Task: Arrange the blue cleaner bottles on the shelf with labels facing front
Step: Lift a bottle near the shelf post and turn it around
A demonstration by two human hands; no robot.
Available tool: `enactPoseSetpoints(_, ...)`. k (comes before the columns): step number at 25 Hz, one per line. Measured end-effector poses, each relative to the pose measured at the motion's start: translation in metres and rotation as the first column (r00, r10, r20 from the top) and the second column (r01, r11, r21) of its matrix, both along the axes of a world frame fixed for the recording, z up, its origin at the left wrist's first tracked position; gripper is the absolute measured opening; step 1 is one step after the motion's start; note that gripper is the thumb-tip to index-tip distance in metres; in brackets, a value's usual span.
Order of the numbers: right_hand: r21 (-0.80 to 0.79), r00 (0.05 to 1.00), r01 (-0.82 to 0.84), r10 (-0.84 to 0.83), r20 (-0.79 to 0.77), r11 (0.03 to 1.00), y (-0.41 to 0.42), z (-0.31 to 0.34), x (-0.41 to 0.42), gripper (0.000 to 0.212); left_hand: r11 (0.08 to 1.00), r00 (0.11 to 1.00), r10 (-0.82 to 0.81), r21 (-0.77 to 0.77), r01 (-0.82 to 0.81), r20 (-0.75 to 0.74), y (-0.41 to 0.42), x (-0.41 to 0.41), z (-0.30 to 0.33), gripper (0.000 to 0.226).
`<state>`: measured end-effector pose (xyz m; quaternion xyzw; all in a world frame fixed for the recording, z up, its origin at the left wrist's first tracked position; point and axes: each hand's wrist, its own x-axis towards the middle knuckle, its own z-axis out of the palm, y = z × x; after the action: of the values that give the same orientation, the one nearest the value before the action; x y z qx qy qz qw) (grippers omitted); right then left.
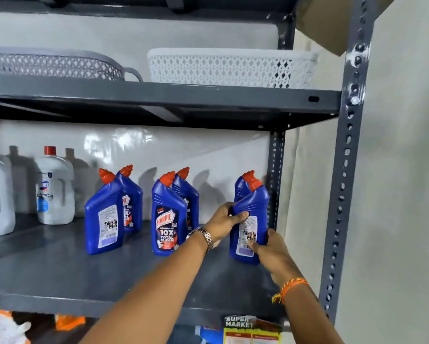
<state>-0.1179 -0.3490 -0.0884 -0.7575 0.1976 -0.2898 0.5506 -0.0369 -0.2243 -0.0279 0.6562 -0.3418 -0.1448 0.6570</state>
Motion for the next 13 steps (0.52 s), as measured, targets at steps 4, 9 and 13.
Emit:
enactPoseSetpoints(4, -0.065, 0.995, 0.0, 0.006, 0.101, 0.998, 0.017, 0.018, -0.017, 0.033, 0.996, 0.998, 0.056, -0.077, -0.054, 0.026, 0.009, -0.004, 0.014, 0.036)
enactPoseSetpoints(9, -0.108, 0.909, 0.257, -0.203, 0.364, 0.96, 0.048, 0.064, -0.032, 0.044, 0.994, 0.984, 0.065, -0.099, -0.049, 0.163, 0.016, -0.032, 0.07, 0.036)
enactPoseSetpoints(13, -0.105, 0.95, 0.175, -0.14, 0.28, 0.979, 0.06, 0.068, -0.029, 0.058, 0.971, 0.972, 0.211, -0.133, -0.197, 0.104, 0.005, -0.043, 0.083, 0.056)
